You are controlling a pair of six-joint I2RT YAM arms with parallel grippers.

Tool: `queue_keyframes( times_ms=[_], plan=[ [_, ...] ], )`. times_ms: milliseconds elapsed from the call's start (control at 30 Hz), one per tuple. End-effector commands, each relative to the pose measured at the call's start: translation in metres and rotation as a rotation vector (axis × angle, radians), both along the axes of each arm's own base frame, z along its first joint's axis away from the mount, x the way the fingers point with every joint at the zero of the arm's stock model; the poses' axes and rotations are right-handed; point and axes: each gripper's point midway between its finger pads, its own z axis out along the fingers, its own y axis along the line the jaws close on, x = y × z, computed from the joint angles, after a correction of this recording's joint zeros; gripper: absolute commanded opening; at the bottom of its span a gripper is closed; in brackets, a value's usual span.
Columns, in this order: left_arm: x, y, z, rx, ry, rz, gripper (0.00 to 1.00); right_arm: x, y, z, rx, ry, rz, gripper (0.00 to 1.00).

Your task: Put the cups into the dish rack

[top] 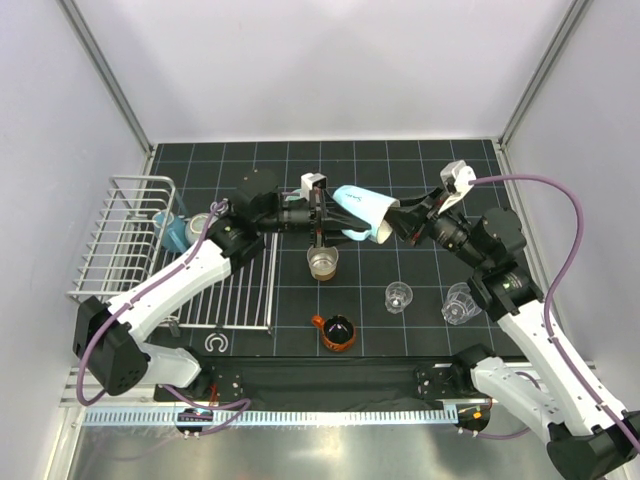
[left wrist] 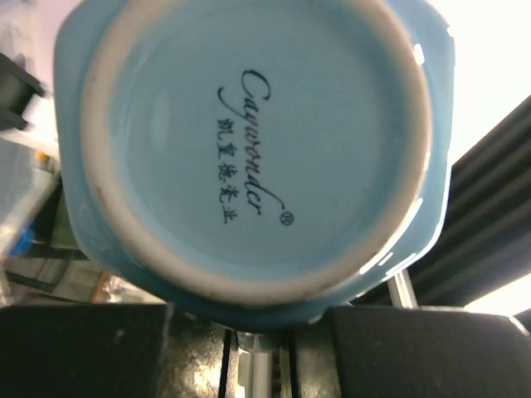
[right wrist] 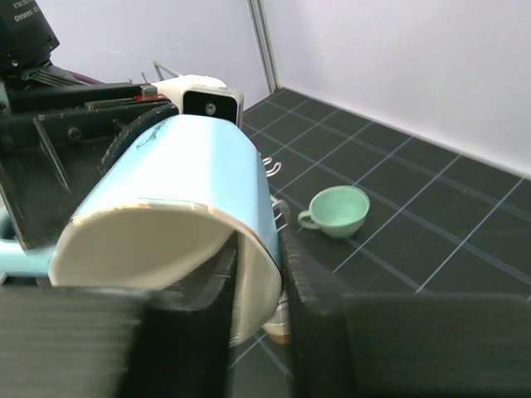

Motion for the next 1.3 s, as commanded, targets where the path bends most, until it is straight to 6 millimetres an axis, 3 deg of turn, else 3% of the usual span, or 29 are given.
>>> queue_keyframes(
  times_ms=[0,33,100,200,233,333,433,467,567,733,967,1267],
  plan=[
    [-0.002,0.007,0.032,-0.018,-0.272,0.054,0.0,-0.007,-0.005,0.014,-0.01,-0.014,-0.029,0.41],
    [-0.002,0.01,0.007,0.107,-0.212,0.045,0.0,0.0,-0.014,0.008,-0.017,0.014,-0.095,0.45],
    [0.007,0.019,-0.005,0.201,-0.325,0.073,0.0,0.003,-0.023,-0.015,-0.071,0.078,-0.145,0.49],
    [0.019,0.039,-0.026,0.366,-0.348,0.129,0.0,0.009,-0.044,-0.053,-0.144,0.189,-0.271,0.5],
    [0.022,0.052,-0.032,0.443,-0.407,0.139,0.0,0.01,-0.055,-0.068,-0.17,0.234,-0.33,0.5],
    [0.042,0.079,-0.059,0.677,-0.539,0.209,0.0,0.005,-0.07,-0.092,-0.213,0.332,-0.402,0.51],
    [0.055,0.113,-0.095,0.917,-0.569,0.267,0.0,-0.001,-0.085,-0.103,-0.232,0.382,-0.473,0.51],
    [0.053,0.124,-0.113,0.976,-0.58,0.26,0.0,-0.004,-0.088,-0.103,-0.228,0.383,-0.482,0.51],
    [0.061,0.15,-0.14,1.103,-0.622,0.324,0.0,-0.009,-0.093,-0.106,-0.228,0.384,-0.5,0.51],
    [0.08,0.192,-0.158,1.321,-0.693,0.441,0.0,-0.008,-0.094,-0.1,-0.224,0.374,-0.506,0.51],
    [0.098,0.219,-0.175,1.528,-0.759,0.43,0.0,-0.007,-0.092,-0.1,-0.217,0.412,-0.506,0.51],
    [0.124,0.23,-0.202,1.622,-0.752,0.397,0.0,-0.014,-0.096,-0.099,-0.196,0.413,-0.517,0.51]
  ],
)
